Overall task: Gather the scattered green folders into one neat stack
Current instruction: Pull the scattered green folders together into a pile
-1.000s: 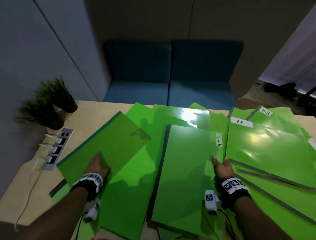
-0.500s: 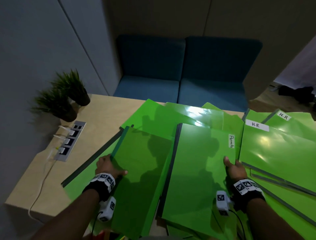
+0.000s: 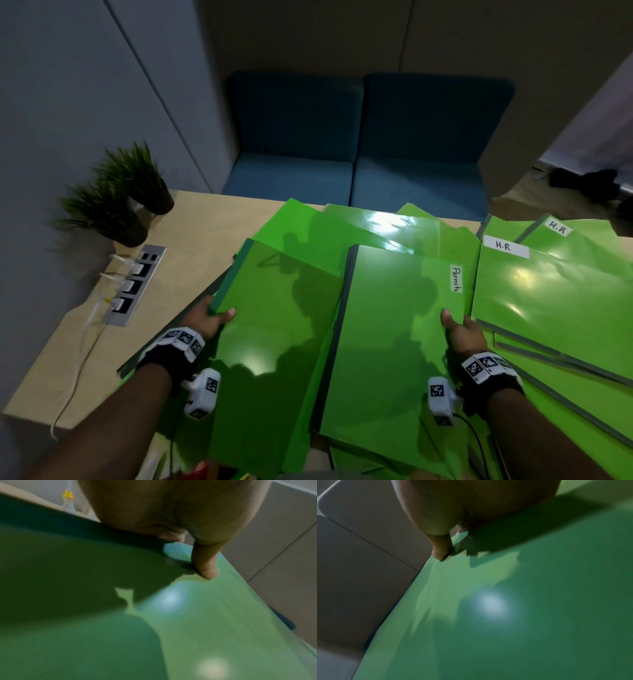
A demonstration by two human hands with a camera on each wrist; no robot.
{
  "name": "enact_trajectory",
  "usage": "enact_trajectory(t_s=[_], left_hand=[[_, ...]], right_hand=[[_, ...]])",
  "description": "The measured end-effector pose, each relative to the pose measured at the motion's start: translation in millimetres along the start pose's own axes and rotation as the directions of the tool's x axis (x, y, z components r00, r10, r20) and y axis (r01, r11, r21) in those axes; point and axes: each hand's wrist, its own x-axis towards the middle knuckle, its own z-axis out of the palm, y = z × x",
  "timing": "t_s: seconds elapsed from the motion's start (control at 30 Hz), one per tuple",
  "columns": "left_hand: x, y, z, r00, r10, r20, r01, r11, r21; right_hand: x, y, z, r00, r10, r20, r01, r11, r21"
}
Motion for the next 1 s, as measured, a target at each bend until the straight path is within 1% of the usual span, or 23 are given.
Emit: enact_trajectory(t_s=[0.03, 0.07, 0.13, 0.17, 0.2, 0.23, 0.3, 0.37, 0.4, 0.43, 0.47, 0.57, 0.63, 0.7, 0.77, 0.87, 0.93, 1.0], left_hand=[[-1, 3, -12, 0.999, 0.042, -0.029, -0.042, 0.999, -0.009], [1, 6, -27, 0.992, 0.078, -0.101, -0.079, 0.997, -0.013], [1, 19, -60, 0.955, 0.122, -0.270, -0.133, 0.991, -0.021], [0, 29, -75, 0.936, 0.143, -0.320, -0.159, 0.987, -0.025], [-1, 39, -84, 0.927, 0.163, -0.339, -0.185, 0.982, -0.035], [-5, 49, -87, 0.924, 0.182, -0.335, -0.211, 0.976, -0.051], [-9, 67, -70, 0.925, 0.262, -0.275, -0.302, 0.947, -0.113], [-17, 80, -31, 0.922, 0.341, -0.184, -0.371, 0.913, -0.168], [-20, 83, -7, 0.926, 0.350, -0.141, -0.371, 0.914, -0.165], [-22, 84, 20, 0.935, 0.339, -0.108, -0.353, 0.921, -0.164], [-24, 84, 49, 0.950, 0.302, -0.084, -0.312, 0.934, -0.175], [-42, 88, 119, 0.987, 0.163, 0.009, -0.157, 0.958, -0.240], [-51, 90, 150, 0.990, 0.111, 0.085, -0.090, 0.973, -0.214], [-57, 92, 170, 0.988, 0.097, 0.119, -0.073, 0.978, -0.194], [-61, 96, 184, 0.990, 0.103, 0.097, -0.089, 0.986, -0.142], [-64, 99, 198, 0.989, 0.132, 0.073, -0.130, 0.991, -0.021], [-69, 98, 205, 0.983, 0.175, 0.053, -0.181, 0.973, 0.142], [-76, 93, 209, 0.968, 0.242, 0.063, -0.249, 0.909, 0.335]], right_hand=[[-1, -1, 0, 1.000, 0.002, -0.003, -0.002, 1.000, 0.001], [-1, -1, 0, 1.000, -0.001, -0.002, 0.001, 1.000, -0.002], [-2, -1, 0, 1.000, -0.009, 0.004, 0.009, 1.000, 0.006], [-3, -1, 0, 1.000, -0.011, 0.006, 0.011, 1.000, 0.002], [-3, -1, 0, 1.000, -0.014, 0.003, 0.014, 1.000, -0.007], [-3, -1, 0, 1.000, -0.019, -0.007, 0.019, 1.000, -0.016], [-3, -1, 0, 0.999, -0.026, -0.027, 0.025, 0.999, -0.029], [-4, -2, 0, 0.999, -0.030, -0.027, 0.030, 0.999, -0.031], [-4, -2, 0, 0.999, -0.026, -0.018, 0.025, 0.999, -0.034], [-6, -3, 0, 1.000, -0.019, -0.007, 0.018, 0.999, -0.032], [-8, -4, -1, 1.000, -0.011, -0.001, 0.011, 1.000, -0.027], [-7, -1, -2, 1.000, -0.024, 0.021, 0.025, 0.998, -0.064], [-6, 1, -3, 0.999, -0.040, 0.031, 0.043, 0.994, -0.097], [-10, 1, -3, 0.999, -0.044, 0.018, 0.045, 0.993, -0.109], [-13, -1, -2, 0.998, -0.063, 0.005, 0.063, 0.989, -0.132], [-16, 0, 0, 0.996, -0.091, 0.003, 0.091, 0.990, -0.106], [-15, 2, -1, 0.994, -0.109, 0.001, 0.108, 0.986, -0.129], [-13, 5, -4, 0.991, -0.130, -0.007, 0.127, 0.976, -0.179]])
